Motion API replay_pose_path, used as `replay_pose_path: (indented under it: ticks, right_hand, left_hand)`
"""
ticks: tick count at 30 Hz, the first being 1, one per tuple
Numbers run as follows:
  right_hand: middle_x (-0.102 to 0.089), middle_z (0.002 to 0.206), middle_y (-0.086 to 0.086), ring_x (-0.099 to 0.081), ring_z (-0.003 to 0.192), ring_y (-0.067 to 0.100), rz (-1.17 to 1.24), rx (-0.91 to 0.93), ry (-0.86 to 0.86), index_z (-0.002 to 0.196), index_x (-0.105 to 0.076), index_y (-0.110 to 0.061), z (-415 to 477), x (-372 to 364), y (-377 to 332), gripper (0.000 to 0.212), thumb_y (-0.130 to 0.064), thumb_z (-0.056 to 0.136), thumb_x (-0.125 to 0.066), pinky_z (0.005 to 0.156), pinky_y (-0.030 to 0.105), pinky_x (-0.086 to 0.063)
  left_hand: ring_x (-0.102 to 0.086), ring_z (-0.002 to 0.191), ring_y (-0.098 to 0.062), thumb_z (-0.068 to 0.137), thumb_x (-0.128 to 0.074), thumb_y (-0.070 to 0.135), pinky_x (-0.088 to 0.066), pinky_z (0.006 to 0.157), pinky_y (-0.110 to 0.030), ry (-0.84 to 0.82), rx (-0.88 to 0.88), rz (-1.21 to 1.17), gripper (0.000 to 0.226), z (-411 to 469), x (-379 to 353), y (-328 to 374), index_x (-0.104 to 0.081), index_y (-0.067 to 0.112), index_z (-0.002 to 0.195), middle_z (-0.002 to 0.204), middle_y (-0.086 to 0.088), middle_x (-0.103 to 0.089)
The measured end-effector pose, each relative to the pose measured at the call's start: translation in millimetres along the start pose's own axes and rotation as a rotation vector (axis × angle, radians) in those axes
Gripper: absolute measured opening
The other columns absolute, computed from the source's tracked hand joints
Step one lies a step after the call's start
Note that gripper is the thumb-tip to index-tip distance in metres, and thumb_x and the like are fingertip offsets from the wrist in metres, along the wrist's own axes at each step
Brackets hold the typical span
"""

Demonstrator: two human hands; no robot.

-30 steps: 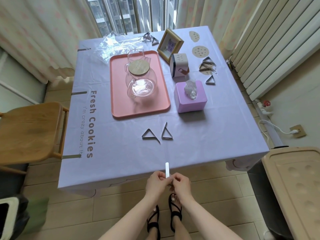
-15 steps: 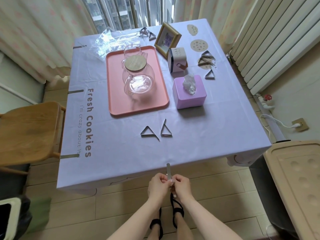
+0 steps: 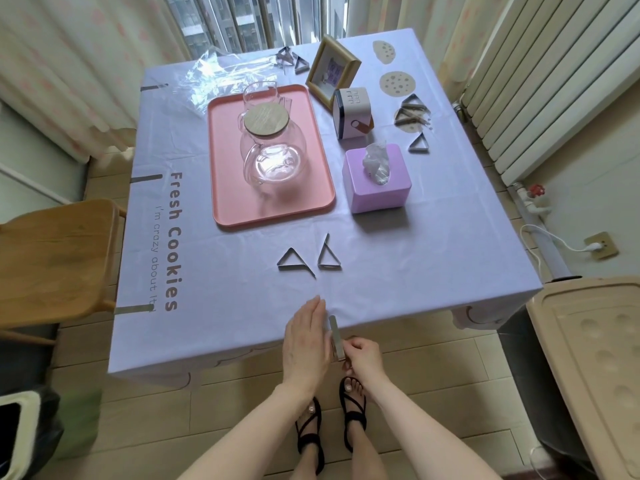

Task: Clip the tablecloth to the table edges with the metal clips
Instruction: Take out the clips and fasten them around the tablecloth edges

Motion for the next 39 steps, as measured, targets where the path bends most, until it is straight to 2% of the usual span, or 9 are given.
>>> replay_pose_path:
  ticks: [2, 3, 7, 10, 16, 22, 27, 33, 39]
  right_hand:
    - [-0.053, 0.043, -0.005, -0.043, 0.032, 0.006, 0.012, -0.012, 0.008, 0.064, -0.059, -0.004, -1, 0, 2, 0.026, -0.010, 0.090, -0.060, 0.033, 0.018, -0.034]
    - [-0.055, 0.046, -0.002, -0.043, 0.032, 0.007, 0.020, -0.020, 0.009, 0.065, -0.059, -0.004, -1, -1, 3, 0.025, -0.010, 0.090, -0.060, 0.033, 0.018, -0.034]
    - [-0.056, 0.056, 0.006, -0.044, 0.034, 0.008, 0.046, -0.046, 0.000, 0.069, -0.059, -0.002, -1, -4, 6, 0.023, -0.010, 0.091, -0.058, 0.034, 0.019, -0.035]
    - [-0.056, 0.054, 0.003, -0.045, 0.036, 0.009, 0.076, -0.062, -0.009, 0.071, -0.060, -0.001, -3, -7, 5, 0.023, -0.011, 0.091, -0.057, 0.035, 0.019, -0.035]
    - [-0.060, 0.065, 0.011, -0.049, 0.036, 0.010, 0.124, -0.069, -0.015, 0.084, -0.065, 0.002, 1, -10, -7, 0.016, -0.010, 0.091, -0.057, 0.036, 0.020, -0.040]
    - [-0.059, 0.059, 0.010, -0.047, 0.032, 0.010, 0.130, -0.112, 0.034, 0.077, -0.064, -0.002, 2, -12, -7, 0.016, -0.007, 0.090, -0.056, 0.034, 0.018, -0.038]
    - [-0.057, 0.058, 0.011, -0.044, 0.031, 0.010, 0.134, -0.160, 0.031, 0.074, -0.061, -0.001, 1, -11, -2, 0.018, -0.008, 0.090, -0.057, 0.033, 0.018, -0.035]
    - [-0.053, 0.056, 0.009, -0.044, 0.032, 0.011, 0.140, -0.183, 0.028, 0.073, -0.058, -0.001, -2, -11, 1, 0.019, -0.009, 0.090, -0.058, 0.033, 0.018, -0.036]
    - [-0.058, 0.062, 0.014, -0.050, 0.037, 0.016, 0.185, -0.190, 0.043, 0.075, -0.060, 0.001, -1, -13, -3, 0.017, -0.009, 0.088, -0.061, 0.035, 0.021, -0.039]
  left_hand:
    - [-0.049, 0.126, -0.026, 0.080, -0.063, 0.019, -0.040, 0.104, -0.042, -0.080, -0.107, 0.119, 0.057, -2, -11, -2, -0.043, 0.005, 0.132, 0.139, -0.010, -0.048]
    - [-0.045, 0.130, -0.027, 0.076, -0.068, 0.019, -0.037, 0.106, -0.045, -0.129, -0.141, 0.158, 0.067, -7, -16, -3, -0.038, 0.004, 0.134, 0.142, -0.012, -0.044]
    - [-0.040, 0.133, -0.029, 0.057, -0.078, 0.009, -0.042, 0.103, -0.046, -0.257, -0.157, 0.203, 0.109, -22, -22, -5, -0.016, 0.001, 0.145, 0.146, -0.014, -0.039]
    - [-0.038, 0.134, -0.030, 0.050, -0.075, 0.002, -0.043, 0.101, -0.048, -0.246, -0.182, 0.231, 0.119, -24, -20, -5, -0.005, 0.003, 0.146, 0.147, -0.013, -0.036]
    - [-0.037, 0.134, -0.030, 0.047, -0.072, 0.001, -0.042, 0.102, -0.047, -0.273, -0.184, 0.251, 0.114, -25, -19, -4, -0.012, 0.002, 0.144, 0.148, -0.013, -0.035]
    - [-0.035, 0.135, -0.030, 0.047, -0.075, 0.005, -0.043, 0.101, -0.047, -0.315, -0.163, 0.250, 0.110, -24, -18, -3, -0.021, 0.001, 0.143, 0.149, -0.013, -0.033]
    - [-0.034, 0.136, -0.030, 0.046, -0.076, 0.006, -0.042, 0.102, -0.047, -0.316, -0.166, 0.232, 0.118, -25, -17, -4, -0.013, 0.002, 0.145, 0.150, -0.013, -0.033]
    - [-0.037, 0.134, -0.029, 0.044, -0.073, 0.004, -0.043, 0.100, -0.047, -0.308, -0.186, 0.202, 0.116, -26, -14, -4, -0.014, 0.002, 0.145, 0.148, -0.012, -0.035]
    - [-0.036, 0.135, -0.029, 0.051, -0.068, 0.005, -0.044, 0.099, -0.048, -0.329, -0.194, 0.179, 0.107, -32, -15, -4, -0.015, 0.002, 0.144, 0.149, -0.012, -0.034]
Point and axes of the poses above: each hand's wrist, its own z-axis towards the middle knuckle, its own x-axis out of the back of the hand, y = z × x, the point moved 6 cm from there along z, towards the middle knuckle
